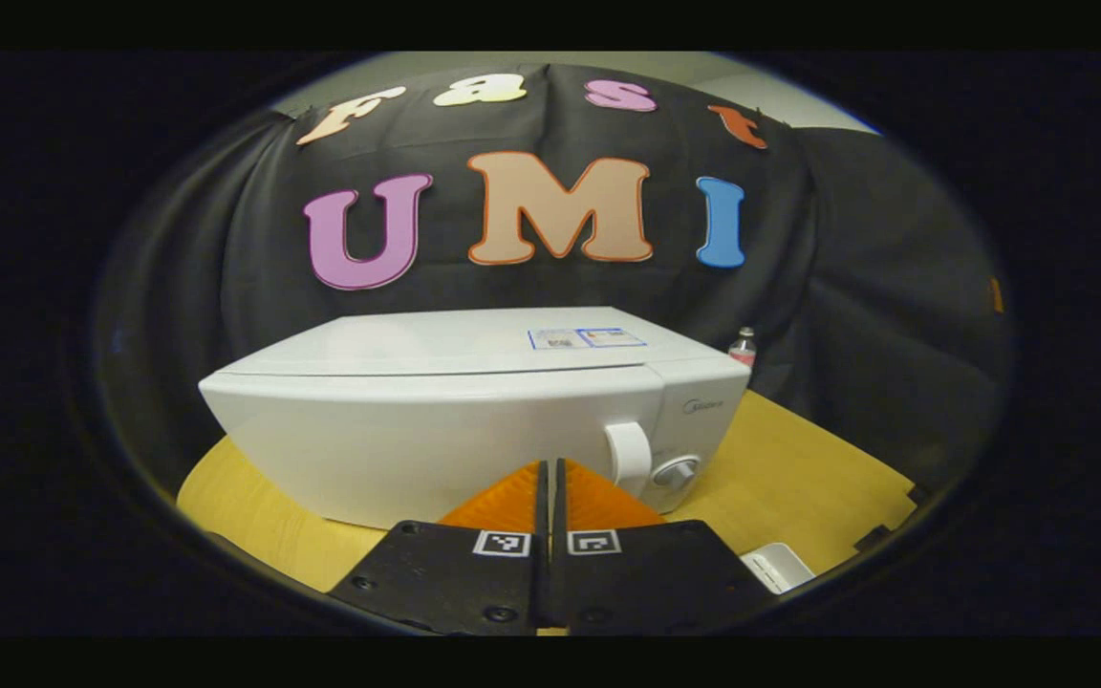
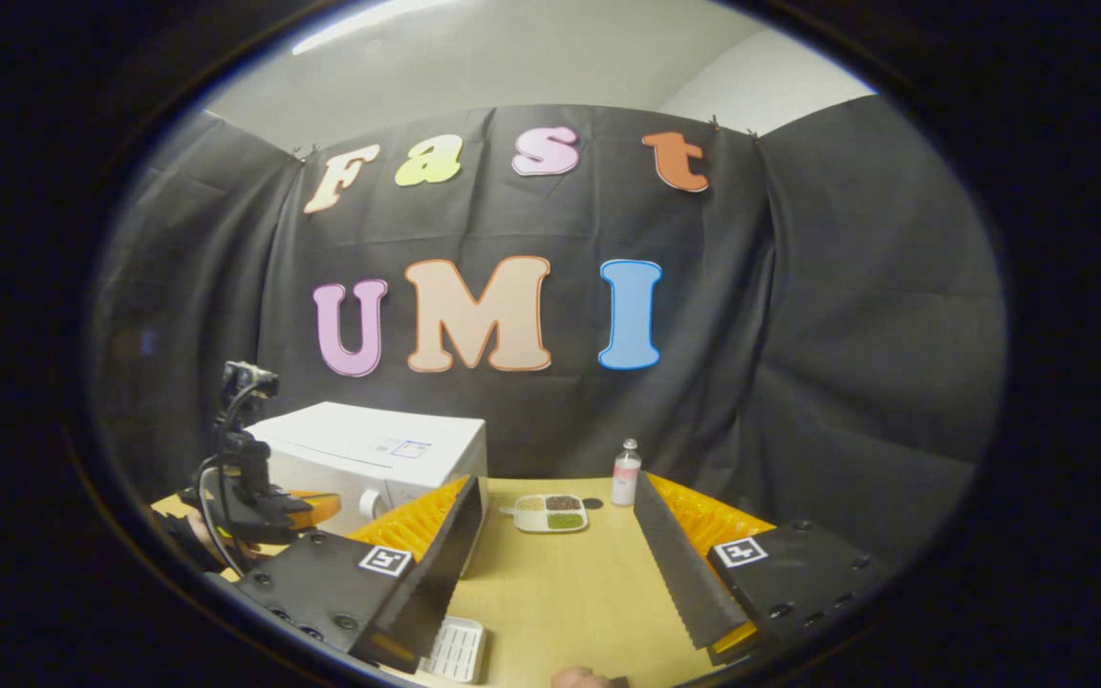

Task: Open the microwave oven with the left hand, put the food in, and close the microwave oven.

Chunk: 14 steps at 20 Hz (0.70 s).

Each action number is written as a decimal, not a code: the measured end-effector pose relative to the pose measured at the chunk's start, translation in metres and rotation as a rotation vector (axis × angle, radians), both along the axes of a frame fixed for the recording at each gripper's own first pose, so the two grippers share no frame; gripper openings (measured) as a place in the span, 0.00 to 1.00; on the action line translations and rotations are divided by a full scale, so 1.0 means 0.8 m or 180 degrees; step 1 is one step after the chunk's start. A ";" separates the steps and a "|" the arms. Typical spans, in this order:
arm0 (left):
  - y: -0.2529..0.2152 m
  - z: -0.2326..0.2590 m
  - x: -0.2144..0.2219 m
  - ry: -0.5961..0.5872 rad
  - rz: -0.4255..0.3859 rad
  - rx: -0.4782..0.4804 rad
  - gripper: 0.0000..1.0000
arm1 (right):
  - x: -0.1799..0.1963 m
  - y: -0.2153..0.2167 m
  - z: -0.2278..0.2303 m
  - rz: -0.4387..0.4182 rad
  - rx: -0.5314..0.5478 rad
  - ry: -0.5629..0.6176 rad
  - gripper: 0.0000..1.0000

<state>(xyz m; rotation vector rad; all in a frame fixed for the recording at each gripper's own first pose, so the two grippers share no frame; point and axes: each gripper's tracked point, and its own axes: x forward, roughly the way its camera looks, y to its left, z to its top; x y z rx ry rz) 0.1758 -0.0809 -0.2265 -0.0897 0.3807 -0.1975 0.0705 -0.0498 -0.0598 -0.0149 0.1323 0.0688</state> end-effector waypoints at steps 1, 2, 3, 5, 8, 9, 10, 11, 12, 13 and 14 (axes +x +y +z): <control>0.002 0.009 -0.014 0.0034 0.0010 -0.0002 0.00 | 0.001 0.002 -0.003 0.0017 0.0018 0.0007 0.89; 0.002 0.023 -0.030 0.0057 0.0008 -0.0052 0.00 | 0.000 0.007 -0.004 0.0038 0.0030 0.0018 0.89; 0.000 0.046 -0.044 -0.0013 -0.0010 -0.0124 0.00 | -0.001 0.012 -0.004 0.0055 0.0040 0.0019 0.89; 0.005 0.096 -0.067 -0.0204 -0.0034 -0.0197 0.00 | -0.002 0.024 -0.001 0.0091 0.0077 0.0017 0.89; 0.028 0.153 -0.099 -0.0389 0.0042 -0.0152 0.00 | -0.008 0.036 0.000 0.0137 0.0121 0.0054 0.89; 0.036 0.168 -0.110 -0.0434 0.0081 -0.0140 0.00 | -0.010 0.040 0.002 0.0148 0.0130 0.0049 0.89; 0.042 0.182 -0.119 -0.0477 0.0097 -0.0150 0.00 | -0.012 0.043 0.004 0.0157 0.0128 0.0037 0.89; 0.046 0.191 -0.127 -0.0501 0.0110 -0.0166 0.00 | -0.014 0.047 0.005 0.0167 0.0119 0.0028 0.89; 0.051 0.198 -0.134 -0.0492 0.0135 -0.0156 0.00 | -0.015 0.050 0.007 0.0183 0.0097 0.0026 0.89; 0.061 0.205 -0.142 -0.0507 0.0196 -0.0140 0.02 | -0.017 0.055 0.008 0.0203 0.0082 0.0021 0.89; 0.063 0.217 -0.148 -0.0572 0.0198 -0.0178 0.01 | -0.019 0.059 0.011 0.0235 0.0079 -0.0002 0.89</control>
